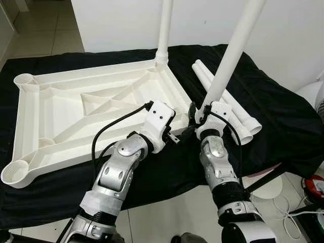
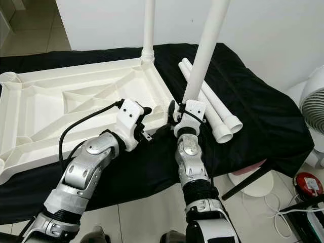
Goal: Building children table
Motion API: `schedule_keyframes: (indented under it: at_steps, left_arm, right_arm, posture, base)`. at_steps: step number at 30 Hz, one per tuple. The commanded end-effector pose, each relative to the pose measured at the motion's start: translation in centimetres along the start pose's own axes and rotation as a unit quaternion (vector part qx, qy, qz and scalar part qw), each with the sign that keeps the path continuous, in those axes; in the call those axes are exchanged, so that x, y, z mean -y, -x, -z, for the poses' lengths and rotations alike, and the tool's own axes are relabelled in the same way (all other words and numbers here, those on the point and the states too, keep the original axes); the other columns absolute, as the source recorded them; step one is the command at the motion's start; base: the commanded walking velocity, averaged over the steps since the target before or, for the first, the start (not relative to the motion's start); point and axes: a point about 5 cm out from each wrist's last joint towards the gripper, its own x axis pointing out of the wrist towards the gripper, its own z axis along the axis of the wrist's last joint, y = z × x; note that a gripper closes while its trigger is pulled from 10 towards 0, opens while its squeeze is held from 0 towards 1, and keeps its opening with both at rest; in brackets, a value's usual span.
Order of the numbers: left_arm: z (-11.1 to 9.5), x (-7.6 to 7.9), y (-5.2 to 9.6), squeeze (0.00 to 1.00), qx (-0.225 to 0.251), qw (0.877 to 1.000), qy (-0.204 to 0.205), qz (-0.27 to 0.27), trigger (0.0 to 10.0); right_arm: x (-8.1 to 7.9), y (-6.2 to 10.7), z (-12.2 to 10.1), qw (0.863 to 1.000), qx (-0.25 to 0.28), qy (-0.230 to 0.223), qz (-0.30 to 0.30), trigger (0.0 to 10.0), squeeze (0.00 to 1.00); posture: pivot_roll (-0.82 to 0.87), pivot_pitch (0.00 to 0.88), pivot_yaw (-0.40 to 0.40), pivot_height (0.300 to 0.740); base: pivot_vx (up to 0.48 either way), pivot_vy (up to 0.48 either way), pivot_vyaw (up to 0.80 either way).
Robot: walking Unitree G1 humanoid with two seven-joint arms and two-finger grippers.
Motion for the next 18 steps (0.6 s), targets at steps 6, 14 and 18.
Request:
schedule_keyframes:
  at_steps: [6,14,18]
  left_arm:
    - [0.0,-0.4,-0.2,0.0,-0.008,0.999,-0.018,-0.045,10.0]
    - [0.2,0.1,-0.7,0.0,-0.017,0.999,-0.023,-0.041,10.0]
    - [0.3,0.3,-0.9,0.0,-0.018,0.999,-0.024,-0.04,10.0]
  right_arm:
    - [1.5,-0.3,-0.5,0.997,0.001,0.024,-0.069,10.0,0.0]
    - [4.4,-1.7,-1.5,0.985,-0.005,0.074,-0.155,10.0,0.0]
    - [5.0,-2.1,-1.5,0.972,-0.022,0.11,-0.204,10.0,0.0]
  posture:
    - [0.03,0.0,-0.045,0.74]
    - [0.03,0.0,-0.041,0.74]
    - [0.03,0.0,-0.04,0.74]
  base:
    - [0.0,0.0,0.0]
    - [0.0,0.0,0.0]
    - [0.0,0.0,0.0]
